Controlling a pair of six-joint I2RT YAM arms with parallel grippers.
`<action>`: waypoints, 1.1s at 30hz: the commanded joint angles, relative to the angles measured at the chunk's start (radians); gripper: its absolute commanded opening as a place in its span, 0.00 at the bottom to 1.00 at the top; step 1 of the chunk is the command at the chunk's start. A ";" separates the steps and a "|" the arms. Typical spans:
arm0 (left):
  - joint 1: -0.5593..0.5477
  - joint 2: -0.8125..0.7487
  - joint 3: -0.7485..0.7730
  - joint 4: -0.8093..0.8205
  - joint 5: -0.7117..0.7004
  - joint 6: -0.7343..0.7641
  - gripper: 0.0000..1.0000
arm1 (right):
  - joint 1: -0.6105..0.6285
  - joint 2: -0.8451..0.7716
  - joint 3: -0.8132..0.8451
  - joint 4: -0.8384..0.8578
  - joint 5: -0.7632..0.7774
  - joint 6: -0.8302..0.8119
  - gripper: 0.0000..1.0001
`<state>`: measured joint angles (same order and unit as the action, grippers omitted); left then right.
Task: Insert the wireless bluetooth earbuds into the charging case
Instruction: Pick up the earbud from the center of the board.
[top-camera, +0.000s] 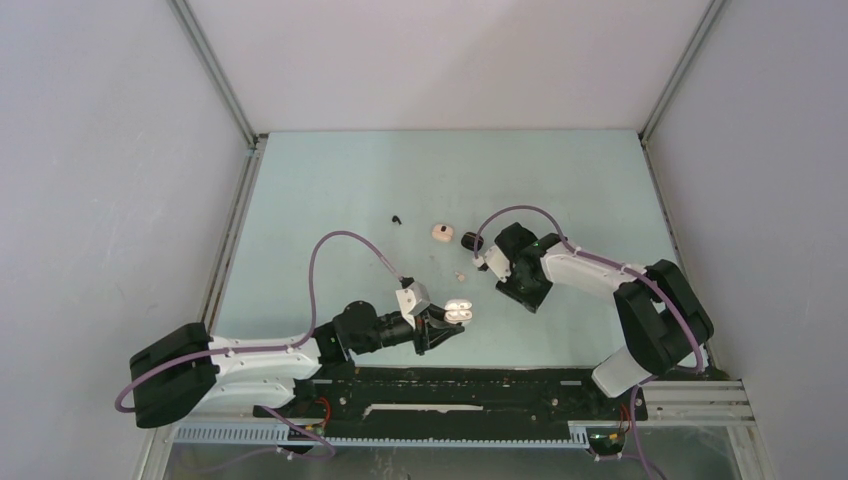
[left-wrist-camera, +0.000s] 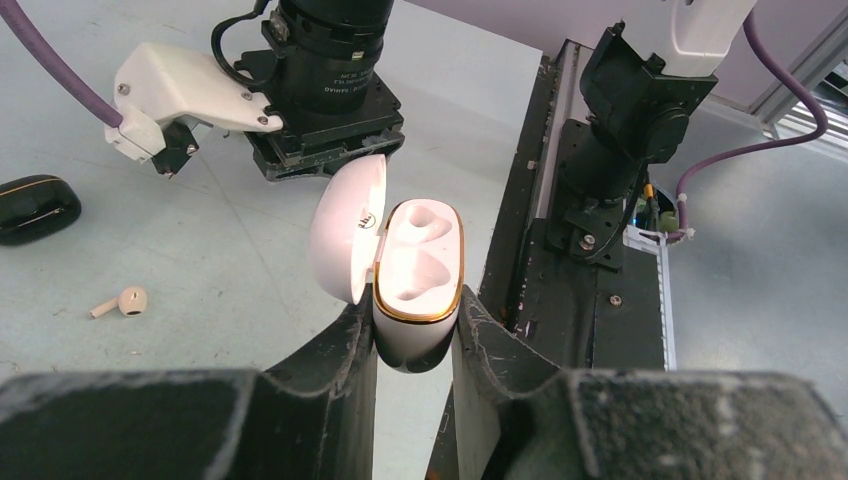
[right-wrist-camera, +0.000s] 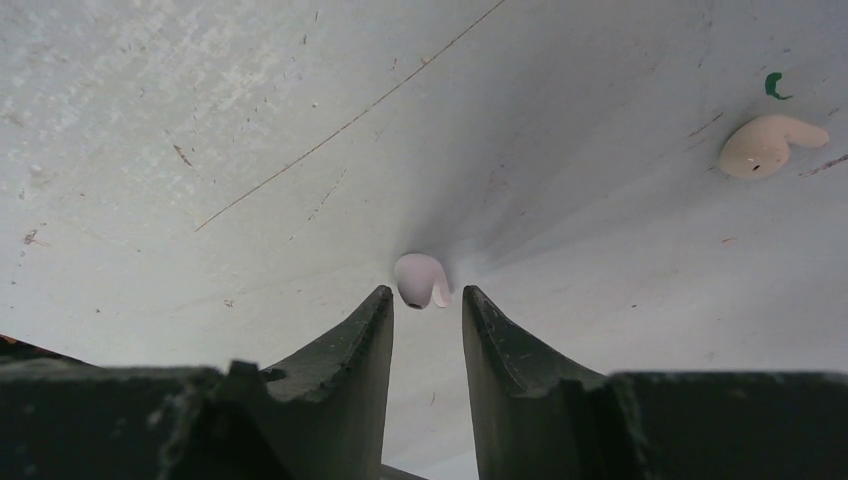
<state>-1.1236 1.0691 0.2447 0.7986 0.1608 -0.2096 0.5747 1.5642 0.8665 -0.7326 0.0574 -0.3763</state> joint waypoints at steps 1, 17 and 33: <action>-0.008 -0.014 0.030 0.037 0.000 0.007 0.00 | 0.005 0.012 0.005 0.029 -0.009 -0.013 0.34; -0.010 -0.011 0.027 0.038 0.000 0.003 0.00 | 0.012 0.056 0.016 0.034 -0.061 -0.015 0.34; -0.012 -0.007 0.026 0.036 0.000 -0.001 0.00 | 0.014 0.077 0.045 0.042 -0.084 -0.003 0.37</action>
<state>-1.1267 1.0660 0.2447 0.7979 0.1604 -0.2100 0.5808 1.6176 0.8886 -0.7254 0.0036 -0.3851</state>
